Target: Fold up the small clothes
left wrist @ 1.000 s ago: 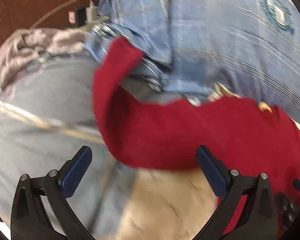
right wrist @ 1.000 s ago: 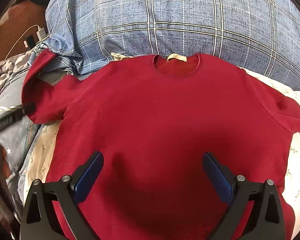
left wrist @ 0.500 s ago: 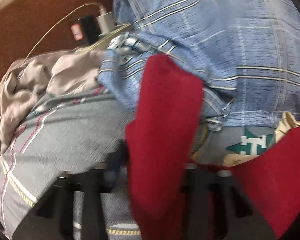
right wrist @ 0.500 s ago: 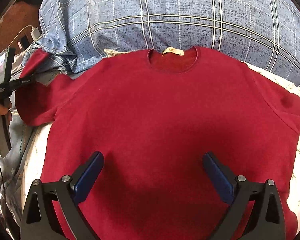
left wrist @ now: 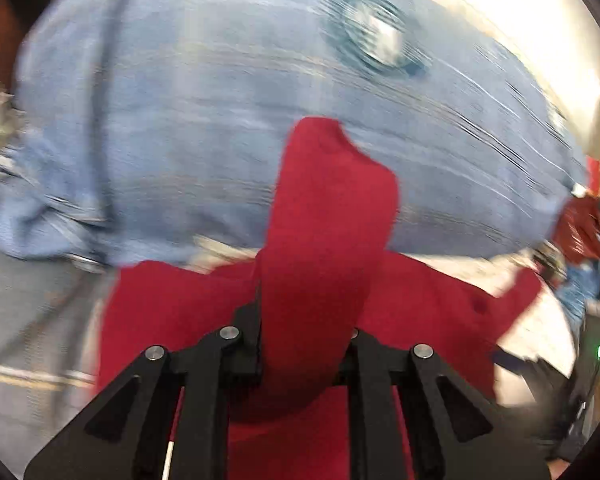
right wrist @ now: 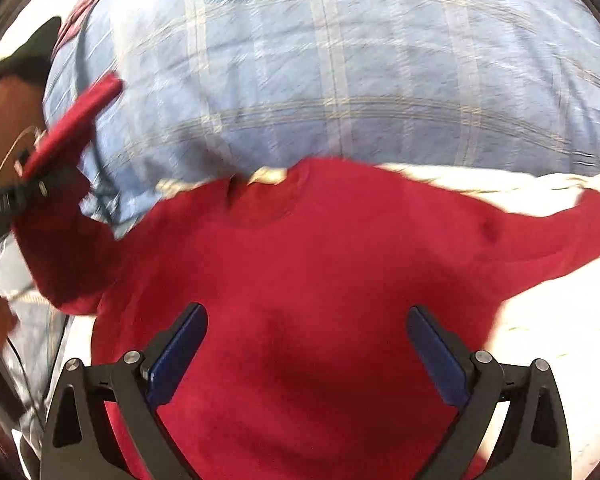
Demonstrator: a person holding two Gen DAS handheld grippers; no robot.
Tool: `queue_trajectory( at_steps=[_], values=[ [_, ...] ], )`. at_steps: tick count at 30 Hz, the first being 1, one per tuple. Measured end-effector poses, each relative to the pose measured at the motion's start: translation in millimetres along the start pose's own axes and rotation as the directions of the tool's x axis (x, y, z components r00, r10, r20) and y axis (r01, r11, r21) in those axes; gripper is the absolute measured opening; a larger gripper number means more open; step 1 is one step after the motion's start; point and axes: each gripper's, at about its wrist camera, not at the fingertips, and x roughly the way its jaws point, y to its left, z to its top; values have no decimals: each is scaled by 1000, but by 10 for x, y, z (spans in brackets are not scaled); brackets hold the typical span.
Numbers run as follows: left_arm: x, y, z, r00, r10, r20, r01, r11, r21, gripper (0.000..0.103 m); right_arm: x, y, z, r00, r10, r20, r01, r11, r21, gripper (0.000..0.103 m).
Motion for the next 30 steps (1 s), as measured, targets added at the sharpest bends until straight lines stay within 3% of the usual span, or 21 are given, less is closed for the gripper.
queue_trajectory(
  at_steps=[2, 3, 4, 5, 9, 12, 15, 16, 17, 19, 21, 24, 27, 28, 29, 30],
  values=[
    [206, -258, -148, 999, -44, -28, 44, 999, 8, 19, -43, -182, 29, 1000, -24, 12, 24, 999, 27, 101],
    [332, -399, -271, 996, -73, -56, 74, 997, 19, 40, -45, -264, 31, 999, -36, 10, 35, 998, 42, 101],
    [418, -447, -339, 993, -96, -75, 98, 995, 20, 69, -43, -367, 28, 999, -44, 2, 44, 997, 64, 101],
    [495, -491, -417, 990, -111, -92, 113, 993, 16, 77, -44, -429, 18, 999, -43, -3, 43, 996, 74, 101],
    [457, -522, -548, 988, -68, -137, 75, 996, 47, 78, -62, -581, -16, 998, -60, -16, 61, 996, 59, 101],
    [123, -332, -515, 996, -18, -90, 23, 998, 55, 78, -63, -622, 42, 997, -73, -4, 73, 996, 59, 101],
    [-169, -15, -489, 995, 95, -33, -93, 994, 63, 81, -31, -675, 111, 998, -64, -1, 64, 995, 77, 99],
    [-213, 78, -487, 991, 134, -15, -132, 989, 62, 82, -14, -673, 100, 999, -49, -4, 49, 996, 71, 97],
    [-263, 194, -491, 984, 181, 5, -180, 982, 60, 82, 24, -640, 113, 1000, -22, -9, 22, 999, 49, 88],
    [-297, 448, -525, 956, 292, 27, -293, 955, 47, 83, 110, -529, 134, 1000, 0, -29, 0, 1000, -16, 74],
    [-252, 707, -577, 934, 358, -7, -358, 934, 15, 83, 237, -390, 157, 998, 10, -58, -14, 997, -77, 72],
    [-195, 988, -683, 933, 353, -70, -357, 933, -49, 83, 448, -269, 194, 993, 48, -108, -60, 992, -108, 75],
    [-160, 1050, -776, 932, 349, -95, -356, 933, -63, 83, 703, -287, 221, 983, 75, -164, -87, 994, -62, 74],
    [-136, 1030, -816, 933, 345, -100, -352, 934, -62, 83, 751, -297, 209, 981, 85, -175, -95, 994, -52, 68],
    [-135, 1041, -836, 934, 341, -104, -348, 935, -64, 83, 762, -291, 202, 981, 91, -169, -102, 993, -57, 44],
    [-153, 1044, -854, 936, 337, -105, -345, 936, -68, 83, 735, -256, 197, 983, 95, -156, -109, 991, -83, 30]
  ],
)
